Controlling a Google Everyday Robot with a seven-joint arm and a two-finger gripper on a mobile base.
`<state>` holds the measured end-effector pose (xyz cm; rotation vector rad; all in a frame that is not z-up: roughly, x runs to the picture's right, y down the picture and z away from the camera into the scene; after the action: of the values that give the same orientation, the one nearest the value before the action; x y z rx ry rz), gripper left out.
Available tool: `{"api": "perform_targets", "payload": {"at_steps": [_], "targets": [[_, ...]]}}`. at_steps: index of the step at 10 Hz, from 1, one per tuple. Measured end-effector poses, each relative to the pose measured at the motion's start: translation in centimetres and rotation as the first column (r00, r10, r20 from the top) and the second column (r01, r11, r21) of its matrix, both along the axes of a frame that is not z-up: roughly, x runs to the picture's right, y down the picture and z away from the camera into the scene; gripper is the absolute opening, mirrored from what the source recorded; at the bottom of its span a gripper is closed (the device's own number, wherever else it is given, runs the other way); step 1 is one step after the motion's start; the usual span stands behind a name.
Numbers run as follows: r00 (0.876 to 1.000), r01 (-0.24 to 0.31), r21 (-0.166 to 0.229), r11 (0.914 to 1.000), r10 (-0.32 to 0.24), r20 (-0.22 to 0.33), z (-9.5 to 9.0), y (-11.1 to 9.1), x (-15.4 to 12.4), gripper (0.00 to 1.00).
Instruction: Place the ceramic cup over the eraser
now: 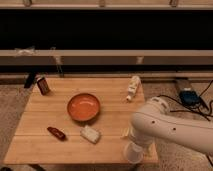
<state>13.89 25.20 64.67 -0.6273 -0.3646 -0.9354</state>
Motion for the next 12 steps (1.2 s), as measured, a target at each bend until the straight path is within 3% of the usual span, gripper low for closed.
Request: {"api": "perform_targets", "payload": {"at_steps": [4,9,12], "targets": [[0.998,-0.026,-0.033,0.9991,0.028,0.058,2.5,1.1,0.0,0.80],[0.993,-0.044,-0.084,0.9955,0.052,0.103,3.7,1.5,-0.5,0.79],[0.995,-0.052,-0.132,0.9898,0.064,0.082,3.8,1.8,-0.4,0.54]]}}
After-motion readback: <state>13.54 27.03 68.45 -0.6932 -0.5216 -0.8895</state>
